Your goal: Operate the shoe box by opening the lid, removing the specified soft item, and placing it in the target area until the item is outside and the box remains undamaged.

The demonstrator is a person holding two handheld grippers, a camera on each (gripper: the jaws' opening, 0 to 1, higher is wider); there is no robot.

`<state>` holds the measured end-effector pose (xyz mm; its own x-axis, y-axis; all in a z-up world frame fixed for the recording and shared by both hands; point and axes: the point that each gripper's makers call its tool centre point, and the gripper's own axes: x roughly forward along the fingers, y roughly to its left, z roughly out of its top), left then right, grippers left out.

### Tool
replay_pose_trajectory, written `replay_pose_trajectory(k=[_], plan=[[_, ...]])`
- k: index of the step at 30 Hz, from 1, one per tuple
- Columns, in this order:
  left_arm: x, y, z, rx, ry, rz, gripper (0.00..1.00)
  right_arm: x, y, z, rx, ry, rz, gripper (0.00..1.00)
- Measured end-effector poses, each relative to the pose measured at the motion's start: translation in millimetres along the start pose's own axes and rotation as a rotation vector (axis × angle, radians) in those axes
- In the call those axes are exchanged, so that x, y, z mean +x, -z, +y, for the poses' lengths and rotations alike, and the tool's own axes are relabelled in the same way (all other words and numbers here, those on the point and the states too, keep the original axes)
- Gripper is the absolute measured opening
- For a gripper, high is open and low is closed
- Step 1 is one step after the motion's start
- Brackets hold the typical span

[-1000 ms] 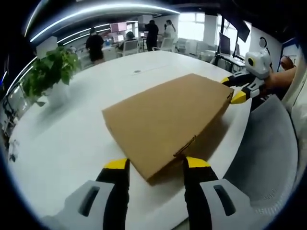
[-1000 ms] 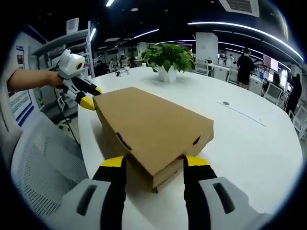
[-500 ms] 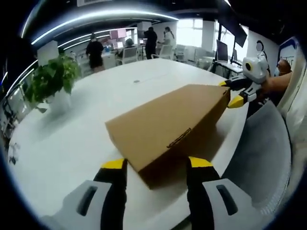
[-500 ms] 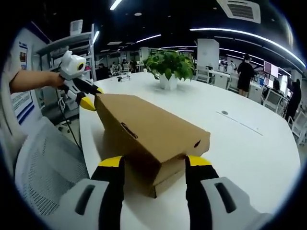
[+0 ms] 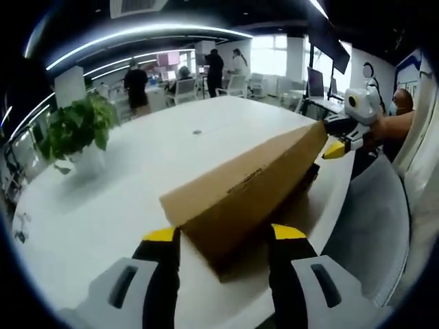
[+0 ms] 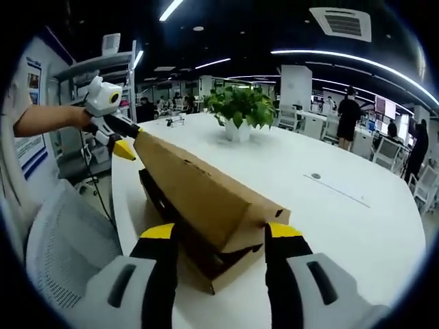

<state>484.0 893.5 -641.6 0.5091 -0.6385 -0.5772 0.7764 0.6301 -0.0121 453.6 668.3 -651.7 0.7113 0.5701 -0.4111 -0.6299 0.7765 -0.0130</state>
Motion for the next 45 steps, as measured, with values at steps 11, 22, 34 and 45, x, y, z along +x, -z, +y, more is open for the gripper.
replay_pose_trajectory(k=[11,22,34,45], plan=[[0.0,-28.4,16.3,0.025,-0.015,-0.04,0.49,2.9,-23.7,-16.6,-0.033,0.007,-0.033,0.45],[5.0,-50.1,37.0,0.045,-0.056,-0.082,0.38,11.9,-40.0,-32.3,-0.083,0.009,-0.042,0.47],[13.4,-68.4,67.1,0.06,-0.14,-0.1,0.19,20.2,-51.3,-46.5,-0.088,0.018,-0.056,0.47],[19.4,-76.7,89.9,0.062,-0.202,-0.104,0.04,27.0,-57.3,-60.9,-0.087,0.031,-0.062,0.42]])
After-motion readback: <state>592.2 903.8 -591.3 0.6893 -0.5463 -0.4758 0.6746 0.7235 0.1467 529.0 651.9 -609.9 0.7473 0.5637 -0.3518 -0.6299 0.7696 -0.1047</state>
